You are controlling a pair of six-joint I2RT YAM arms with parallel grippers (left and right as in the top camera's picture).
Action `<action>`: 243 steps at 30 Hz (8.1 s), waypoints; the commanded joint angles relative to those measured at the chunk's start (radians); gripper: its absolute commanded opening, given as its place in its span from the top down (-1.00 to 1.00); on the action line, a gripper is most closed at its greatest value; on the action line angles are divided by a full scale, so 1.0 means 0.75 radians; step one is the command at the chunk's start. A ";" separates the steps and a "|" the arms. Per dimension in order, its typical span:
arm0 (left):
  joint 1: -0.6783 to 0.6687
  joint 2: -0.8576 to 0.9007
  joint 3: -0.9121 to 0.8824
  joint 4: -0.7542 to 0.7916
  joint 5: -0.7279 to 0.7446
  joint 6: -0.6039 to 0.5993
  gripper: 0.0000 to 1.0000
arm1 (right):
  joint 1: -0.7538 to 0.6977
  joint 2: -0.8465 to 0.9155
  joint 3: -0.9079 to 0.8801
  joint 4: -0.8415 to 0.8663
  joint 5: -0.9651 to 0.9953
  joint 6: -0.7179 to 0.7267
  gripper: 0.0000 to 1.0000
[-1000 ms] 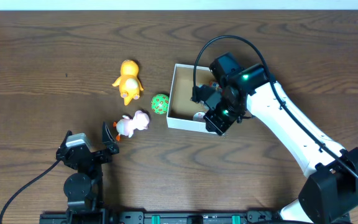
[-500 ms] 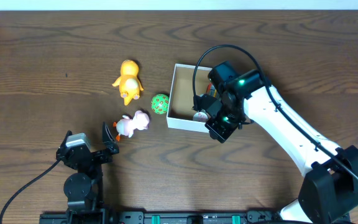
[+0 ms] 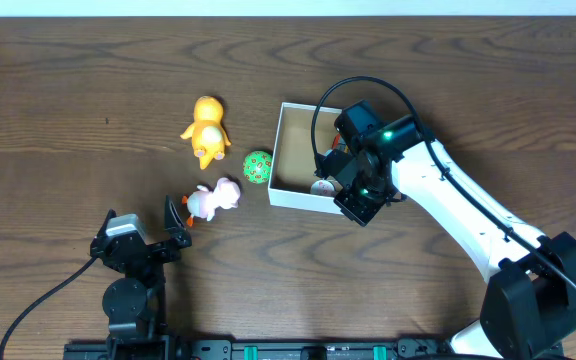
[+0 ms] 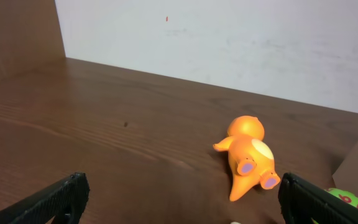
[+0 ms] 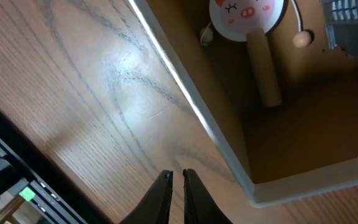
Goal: Pack container
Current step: 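Lower the rattle into the box's left side and release it, then raise the right gripper out of the box to the upper right, then move the left gripper down onto the orange dinosaur toy, then lift the orange dinosaur with the left gripper over the white box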
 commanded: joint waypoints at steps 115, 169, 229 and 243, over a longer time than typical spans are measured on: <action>-0.004 2.023 1.876 -1.033 0.274 0.075 -0.96 | -0.780 -0.032 0.301 0.089 0.085 0.264 -0.98; -0.183 2.620 1.852 -0.824 0.187 0.007 0.73 | -0.780 -0.032 0.301 0.089 0.085 0.264 -0.99; -0.718 2.340 1.951 -1.034 0.344 -0.334 0.88 | -0.780 -0.032 0.301 0.089 0.085 0.264 -0.99; -0.830 2.359 1.951 -0.944 0.252 -0.408 0.88 | -0.780 -0.032 0.301 0.089 0.085 0.264 -0.98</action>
